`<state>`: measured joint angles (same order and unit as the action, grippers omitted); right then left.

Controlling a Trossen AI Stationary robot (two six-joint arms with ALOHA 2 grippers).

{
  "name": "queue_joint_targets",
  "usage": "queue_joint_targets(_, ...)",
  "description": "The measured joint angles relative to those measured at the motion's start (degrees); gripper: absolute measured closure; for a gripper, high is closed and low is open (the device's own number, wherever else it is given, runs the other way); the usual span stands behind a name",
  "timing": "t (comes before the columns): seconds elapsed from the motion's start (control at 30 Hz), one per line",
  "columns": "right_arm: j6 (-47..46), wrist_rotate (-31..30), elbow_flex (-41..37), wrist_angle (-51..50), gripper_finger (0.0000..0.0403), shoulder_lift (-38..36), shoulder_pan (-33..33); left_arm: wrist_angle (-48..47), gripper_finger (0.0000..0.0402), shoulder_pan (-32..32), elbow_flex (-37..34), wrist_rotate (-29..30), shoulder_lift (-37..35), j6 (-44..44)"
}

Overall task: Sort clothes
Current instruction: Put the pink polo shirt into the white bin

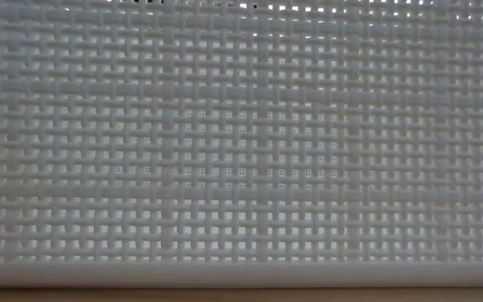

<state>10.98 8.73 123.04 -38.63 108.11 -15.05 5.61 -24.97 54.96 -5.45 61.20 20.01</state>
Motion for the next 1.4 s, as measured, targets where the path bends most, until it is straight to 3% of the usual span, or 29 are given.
queue_joint_targets(0.13,-0.02,4.03,0.11,1.33,0.0402,0.63,0.03,2.61,0.0178,0.17,0.04,-5.61,0.05,0.79)
queue_joint_targets(0.27,0.21,4.7,0.06,1.21,0.0402,0.93,0.41,1.94,0.0178,0.15,0.37,-15.65,0.07,1.32)
queue_joint_targets(0.37,1.14,5.14,0.0,0.72,0.0402,1.03,0.46,1.37,0.0178,0.14,0.45,-19.54,0.09,1.03)
queue_joint_targets(0.87,3.53,3.08,-0.09,-0.15,0.0397,0.9,1.25,4.35,0.0184,0.22,0.63,-20.05,1.47,-0.18)
queue_joint_targets(1.07,4.56,3.0,-0.09,-1.11,0.0354,0.9,1.25,4.17,0.0227,0.24,0.63,-19.64,1.54,-0.11)
queue_joint_targets(1.17,5.26,3.08,-0.09,-0.01,0.0329,0.9,1.24,4.12,0.0231,0.24,0.63,-18.87,1.54,-0.13)
queue_joint_targets(1.4,8.56,2.78,-0.11,2.87,0.035,0.9,1.86,4.65,0.0215,0.35,0.66,-17.97,1.84,0.26)
